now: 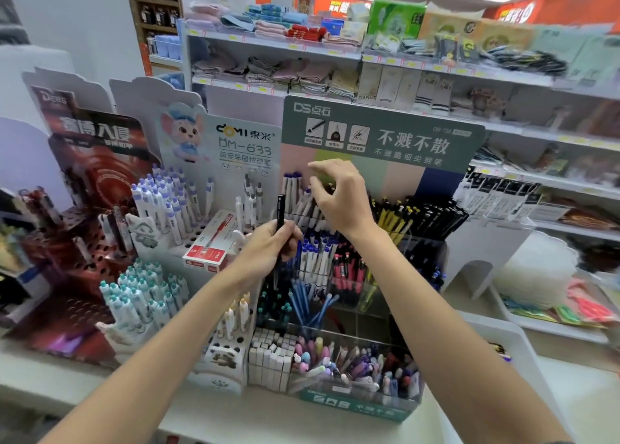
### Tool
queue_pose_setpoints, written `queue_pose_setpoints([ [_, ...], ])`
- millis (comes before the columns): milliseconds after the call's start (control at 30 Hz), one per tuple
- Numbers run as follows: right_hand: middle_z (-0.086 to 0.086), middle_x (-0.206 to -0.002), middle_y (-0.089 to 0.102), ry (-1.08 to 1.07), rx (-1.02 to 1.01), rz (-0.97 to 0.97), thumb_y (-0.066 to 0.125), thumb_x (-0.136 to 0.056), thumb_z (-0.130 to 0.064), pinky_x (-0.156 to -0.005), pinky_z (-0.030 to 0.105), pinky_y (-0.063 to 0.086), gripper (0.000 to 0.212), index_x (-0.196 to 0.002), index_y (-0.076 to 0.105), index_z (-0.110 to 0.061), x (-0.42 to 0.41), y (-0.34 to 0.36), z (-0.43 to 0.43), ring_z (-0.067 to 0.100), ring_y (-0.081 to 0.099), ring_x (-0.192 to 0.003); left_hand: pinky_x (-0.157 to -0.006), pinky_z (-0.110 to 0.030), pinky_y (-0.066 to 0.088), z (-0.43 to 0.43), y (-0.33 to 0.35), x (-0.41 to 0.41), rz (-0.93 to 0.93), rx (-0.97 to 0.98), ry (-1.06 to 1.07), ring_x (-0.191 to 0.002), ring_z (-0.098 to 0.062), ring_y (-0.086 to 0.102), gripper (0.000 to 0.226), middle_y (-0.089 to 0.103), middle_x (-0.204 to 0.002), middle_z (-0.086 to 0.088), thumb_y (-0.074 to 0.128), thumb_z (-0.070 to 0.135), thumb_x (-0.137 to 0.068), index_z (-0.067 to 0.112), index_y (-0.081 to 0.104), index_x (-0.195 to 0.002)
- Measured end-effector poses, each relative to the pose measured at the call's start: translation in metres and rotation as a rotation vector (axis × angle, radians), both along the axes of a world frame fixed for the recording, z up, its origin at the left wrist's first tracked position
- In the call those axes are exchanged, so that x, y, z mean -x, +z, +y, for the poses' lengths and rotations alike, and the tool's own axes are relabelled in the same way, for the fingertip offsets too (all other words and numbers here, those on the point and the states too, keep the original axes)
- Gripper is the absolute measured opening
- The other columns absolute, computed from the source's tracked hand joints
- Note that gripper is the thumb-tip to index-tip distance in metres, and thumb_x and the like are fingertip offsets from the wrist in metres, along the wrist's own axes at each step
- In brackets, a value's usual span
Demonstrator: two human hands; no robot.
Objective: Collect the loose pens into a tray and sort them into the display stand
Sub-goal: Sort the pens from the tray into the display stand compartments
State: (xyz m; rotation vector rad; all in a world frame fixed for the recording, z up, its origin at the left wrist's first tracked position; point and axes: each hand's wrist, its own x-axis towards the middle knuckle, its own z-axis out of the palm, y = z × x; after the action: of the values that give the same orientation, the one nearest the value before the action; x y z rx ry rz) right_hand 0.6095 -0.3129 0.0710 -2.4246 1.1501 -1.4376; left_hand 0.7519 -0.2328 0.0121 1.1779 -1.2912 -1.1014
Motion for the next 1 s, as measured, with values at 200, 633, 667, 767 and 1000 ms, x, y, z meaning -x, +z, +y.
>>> queue_pose_setpoints([
  [200, -0.012, -0.091, 0.070, 0.134, -0.287, -0.026, 0.073, -0.085, -0.024, -0.088, 0.023, 0.048, 0.023, -0.107, 0.073, -0.023, 0.054, 0.005, 0.036, 0.007, 0.062, -0.095, -0.052, -0.021, 0.030, -0.015, 0.006, 0.060, -0.022, 0.114, -0.120, -0.054, -0.009, 0.038, 0.032, 0.045, -0.064, -0.001, 0.044, 0.026, -0.105, 0.014, 0.057, -0.078],
  [633, -0.010, -0.083, 0.064, -0.245, 0.108, -0.465, 0.069, -0.088, -0.010, -0.073, 0.016, 0.051, 0.013, -0.100, 0.066, -0.007, 0.199, 0.043, 0.028, -0.003, 0.061, -0.073, -0.076, -0.026, 0.059, -0.026, -0.009, 0.148, 0.043, 0.011, -0.043, -0.087, -0.014, 0.070, 0.012, 0.072, -0.097, -0.005, 0.059, 0.016, -0.099, 0.015, 0.062, -0.110],
  [667, -0.011, -0.082, 0.063, -0.266, 0.141, -0.478, 0.068, -0.088, -0.010, -0.073, 0.016, 0.051, 0.011, -0.099, 0.066, -0.008, 0.204, 0.045, 0.025, -0.004, 0.060, -0.073, -0.077, -0.026, 0.059, -0.025, -0.008, 0.150, 0.034, 0.011, -0.045, -0.083, -0.013, 0.070, 0.012, 0.072, -0.094, -0.004, 0.058, 0.016, -0.099, 0.014, 0.063, -0.110],
  [767, -0.010, -0.083, 0.063, -0.291, 0.201, -0.464, 0.067, -0.089, -0.008, -0.073, 0.015, 0.050, 0.010, -0.098, 0.065, -0.009, 0.211, 0.042, 0.014, -0.004, 0.060, -0.072, -0.078, -0.026, 0.057, -0.020, -0.008, 0.155, -0.013, 0.028, -0.031, -0.077, -0.011, 0.069, 0.011, 0.073, -0.088, -0.001, 0.060, 0.017, -0.098, 0.013, 0.066, -0.106],
  [1000, 0.005, -0.094, 0.071, -0.272, 0.028, -0.063, 0.070, -0.088, -0.018, -0.089, 0.042, 0.050, 0.013, -0.094, 0.074, -0.007, 0.209, -0.022, -0.013, 0.019, 0.061, -0.095, -0.072, -0.022, 0.056, -0.008, -0.022, 0.157, -0.106, 0.014, 0.031, -0.075, -0.009, 0.067, 0.010, 0.073, -0.089, -0.002, 0.061, 0.019, -0.098, 0.015, 0.067, -0.105],
])
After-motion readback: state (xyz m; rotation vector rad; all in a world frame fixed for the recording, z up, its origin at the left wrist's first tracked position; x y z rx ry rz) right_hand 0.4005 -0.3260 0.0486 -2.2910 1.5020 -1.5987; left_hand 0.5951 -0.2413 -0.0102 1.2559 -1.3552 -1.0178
